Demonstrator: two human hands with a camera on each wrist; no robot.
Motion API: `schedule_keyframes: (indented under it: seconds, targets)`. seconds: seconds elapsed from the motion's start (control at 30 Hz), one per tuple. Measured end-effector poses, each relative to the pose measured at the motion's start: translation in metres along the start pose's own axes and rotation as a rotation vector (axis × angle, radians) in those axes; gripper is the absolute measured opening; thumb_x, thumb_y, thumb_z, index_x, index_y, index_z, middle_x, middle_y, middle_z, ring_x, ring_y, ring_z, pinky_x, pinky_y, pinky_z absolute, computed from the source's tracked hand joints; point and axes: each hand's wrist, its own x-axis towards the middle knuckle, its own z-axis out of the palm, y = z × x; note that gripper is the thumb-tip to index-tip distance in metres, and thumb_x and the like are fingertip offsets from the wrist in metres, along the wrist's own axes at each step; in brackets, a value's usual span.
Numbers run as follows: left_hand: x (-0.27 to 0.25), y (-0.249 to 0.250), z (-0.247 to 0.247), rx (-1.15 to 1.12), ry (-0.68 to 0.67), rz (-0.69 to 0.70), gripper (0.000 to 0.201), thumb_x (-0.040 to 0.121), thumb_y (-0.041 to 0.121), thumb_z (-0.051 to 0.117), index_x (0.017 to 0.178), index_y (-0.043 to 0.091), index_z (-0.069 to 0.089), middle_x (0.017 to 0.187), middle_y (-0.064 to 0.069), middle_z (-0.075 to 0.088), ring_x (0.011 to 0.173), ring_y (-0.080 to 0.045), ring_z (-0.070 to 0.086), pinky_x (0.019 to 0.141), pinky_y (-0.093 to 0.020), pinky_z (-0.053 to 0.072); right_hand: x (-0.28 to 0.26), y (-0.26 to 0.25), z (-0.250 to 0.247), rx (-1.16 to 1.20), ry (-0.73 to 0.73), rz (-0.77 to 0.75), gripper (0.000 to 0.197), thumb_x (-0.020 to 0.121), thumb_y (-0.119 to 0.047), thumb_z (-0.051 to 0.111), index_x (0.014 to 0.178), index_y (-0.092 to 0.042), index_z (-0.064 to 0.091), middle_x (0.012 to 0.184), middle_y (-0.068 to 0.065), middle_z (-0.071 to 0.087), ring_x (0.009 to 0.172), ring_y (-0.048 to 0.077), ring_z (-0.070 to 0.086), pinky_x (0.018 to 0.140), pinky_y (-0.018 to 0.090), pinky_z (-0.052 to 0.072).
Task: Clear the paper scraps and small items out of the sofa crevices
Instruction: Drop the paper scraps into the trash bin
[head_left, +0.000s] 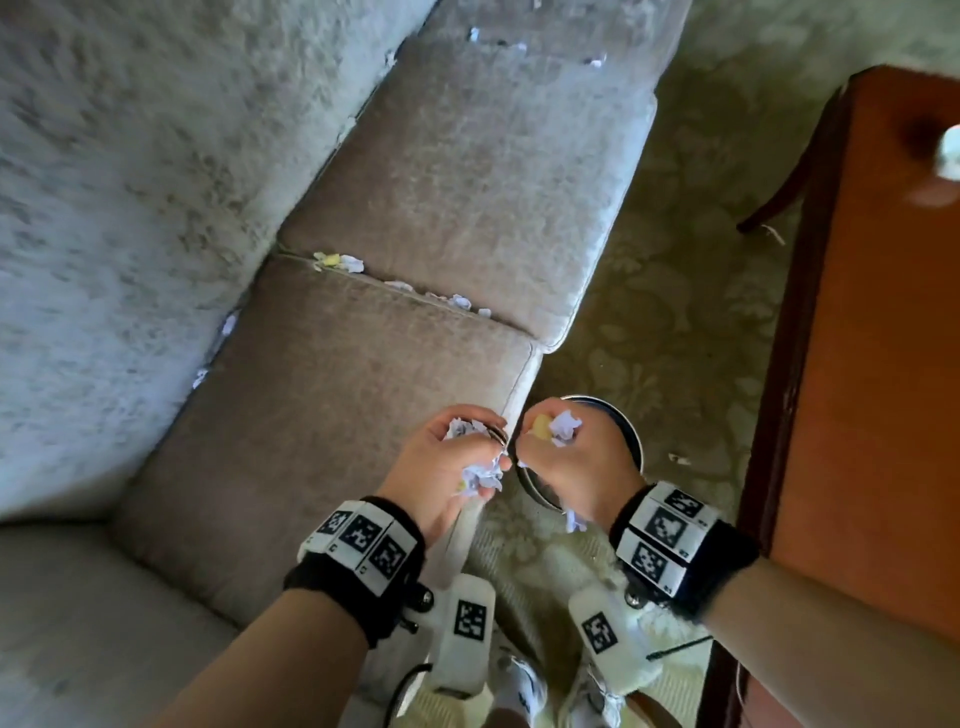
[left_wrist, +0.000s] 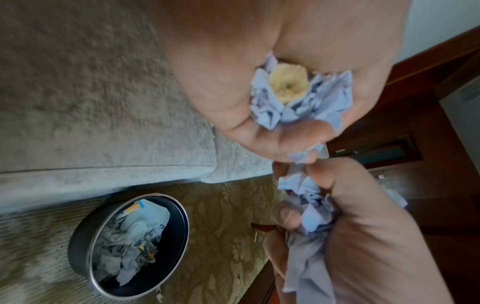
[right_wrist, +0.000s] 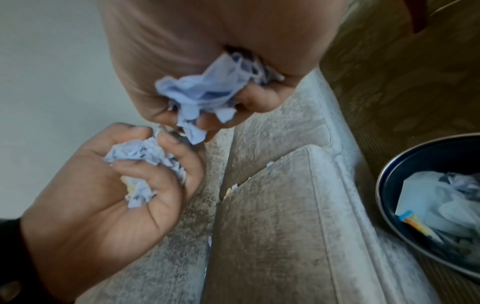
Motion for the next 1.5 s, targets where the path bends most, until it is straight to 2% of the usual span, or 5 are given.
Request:
schedule_keyframes:
  seconds: [0.23, 0.4, 0.67, 1.33, 1.5]
  targets:
    - [0.016, -0.012, 0.045, 0.055, -0.056, -0.034, 0.025, 0.061, -0.004, 0.057, 0.076, 0.009, 0.073, 0.072, -0.011, 0.066, 0.056, -0.021, 0.058, 0.049, -0.024, 0.040, -0.007, 0.020, -0.043, 0.044, 0.029, -0.024, 0.034, 0.074, -0.001, 0.073, 0.056, -0.024, 0.056, 0.048, -0.012, 0.050, 0.048, 0.006, 0.045, 0.051, 0.017, 0.037]
    - [0.037, -0.025, 0.065, 0.182, -0.069, -0.085, 0.024, 0.083, -0.008, 0.054, 0.091, 0.012, 0.065, 0.075, -0.002, 0.066, 0.066, -0.015, 0.062, 0.059, -0.029, 0.053, 0.005, 0.044, -0.059, 0.148, 0.054, 0.089, 0.009, 0.067, -0.010, 0.071, 0.069, -0.012, 0.062, 0.056, 0.001, 0.055, 0.054, 0.016, 0.050, 0.055, 0.028, 0.041]
    - [0.073, -0.025, 0.074, 0.066, -0.122, -0.052, 0.017, 0.074, -0.008, 0.055, 0.069, 0.007, 0.061, 0.069, -0.011, 0.055, 0.052, -0.018, 0.058, 0.043, -0.018, 0.037, 0.036, 0.061, -0.105, 0.033, 0.142, 0.083, 0.013, 0.080, 0.004, 0.063, 0.074, -0.008, 0.064, 0.062, 0.004, 0.058, 0.055, 0.016, 0.052, 0.049, 0.022, 0.041]
    - [0.148, -0.075, 0.014, 0.044, -0.114, -0.148, 0.014, 0.063, -0.003, 0.058, 0.069, 0.009, 0.060, 0.068, -0.008, 0.057, 0.053, -0.019, 0.059, 0.043, -0.019, 0.035, 0.038, 0.211, -0.104, -0.340, 0.226, 0.455, 0.025, 0.076, -0.039, 0.066, 0.064, -0.018, 0.060, 0.050, -0.010, 0.055, 0.049, 0.011, 0.052, 0.052, 0.024, 0.044]
    - [0.192, -0.130, 0.011, 0.079, -0.126, -0.198, 0.023, 0.080, -0.012, 0.052, 0.072, 0.009, 0.057, 0.071, -0.009, 0.055, 0.052, -0.017, 0.060, 0.043, -0.019, 0.035, 0.057, 0.284, -0.087, -0.438, 0.181, 0.527, 0.027, 0.080, -0.043, 0.067, 0.073, -0.018, 0.062, 0.064, 0.004, 0.065, 0.061, 0.026, 0.061, 0.056, 0.036, 0.052]
